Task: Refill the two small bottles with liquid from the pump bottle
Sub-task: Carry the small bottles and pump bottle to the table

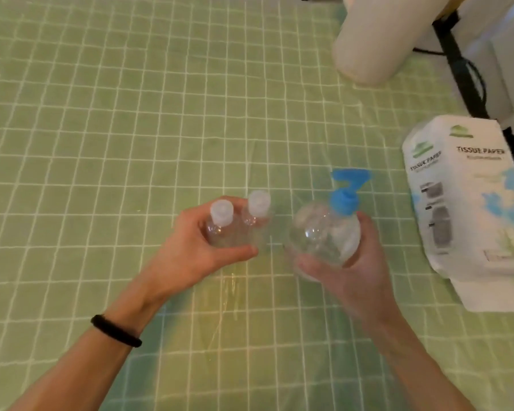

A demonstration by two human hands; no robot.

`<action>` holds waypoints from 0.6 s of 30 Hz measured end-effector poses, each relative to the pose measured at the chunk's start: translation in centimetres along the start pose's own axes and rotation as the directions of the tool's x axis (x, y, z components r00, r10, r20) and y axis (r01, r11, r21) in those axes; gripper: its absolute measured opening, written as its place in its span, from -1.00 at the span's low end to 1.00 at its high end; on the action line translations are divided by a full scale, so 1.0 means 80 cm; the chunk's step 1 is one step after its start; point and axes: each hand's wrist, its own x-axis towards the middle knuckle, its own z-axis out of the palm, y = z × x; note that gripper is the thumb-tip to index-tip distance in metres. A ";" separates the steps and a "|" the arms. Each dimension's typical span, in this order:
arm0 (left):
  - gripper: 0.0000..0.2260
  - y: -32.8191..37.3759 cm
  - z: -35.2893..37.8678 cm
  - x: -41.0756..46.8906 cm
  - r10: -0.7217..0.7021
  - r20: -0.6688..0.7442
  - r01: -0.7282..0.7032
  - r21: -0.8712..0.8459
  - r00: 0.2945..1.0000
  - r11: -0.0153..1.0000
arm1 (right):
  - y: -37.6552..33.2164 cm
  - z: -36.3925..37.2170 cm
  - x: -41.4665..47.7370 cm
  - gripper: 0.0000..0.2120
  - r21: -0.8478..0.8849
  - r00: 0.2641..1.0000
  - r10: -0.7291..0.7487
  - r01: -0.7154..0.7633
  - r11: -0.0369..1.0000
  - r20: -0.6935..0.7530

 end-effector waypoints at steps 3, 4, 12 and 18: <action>-0.54 -0.016 0.003 0.030 0.088 0.005 -0.088 0.058 0.996 0.994 | 0.019 -0.007 0.036 -0.23 -0.028 0.993 -0.112 0.113 0.993 0.036; -0.53 -0.022 0.003 0.037 0.113 0.006 -0.113 0.069 0.994 0.991 | 0.025 -0.009 0.046 -0.20 -0.043 0.987 -0.150 0.152 0.987 0.054; -0.55 -0.037 0.006 0.073 0.264 -0.014 -0.261 0.117 0.964 0.958 | 0.037 -0.015 0.088 -0.09 -0.181 0.941 -0.311 0.332 0.926 0.135; -0.52 -0.048 0.001 0.085 0.336 0.032 -0.337 0.117 0.941 0.934 | 0.043 -0.019 0.116 -0.15 -0.242 0.906 -0.381 0.417 0.876 0.182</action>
